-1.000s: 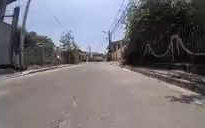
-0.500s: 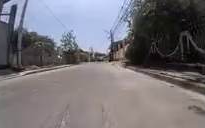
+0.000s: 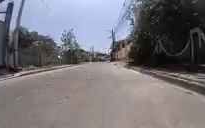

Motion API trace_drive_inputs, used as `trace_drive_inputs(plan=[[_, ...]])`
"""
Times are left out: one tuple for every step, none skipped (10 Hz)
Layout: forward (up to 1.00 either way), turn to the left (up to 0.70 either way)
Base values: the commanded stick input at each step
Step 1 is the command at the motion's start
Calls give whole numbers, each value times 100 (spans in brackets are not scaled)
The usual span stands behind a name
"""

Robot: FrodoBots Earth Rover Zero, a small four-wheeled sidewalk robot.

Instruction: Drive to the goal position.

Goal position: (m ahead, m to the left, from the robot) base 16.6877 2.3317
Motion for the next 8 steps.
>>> trace_drive_inputs(plan=[[100,-1],[100,0],[100,0],[100,0],[100,0],[100,0],[100,0],[100,0]])
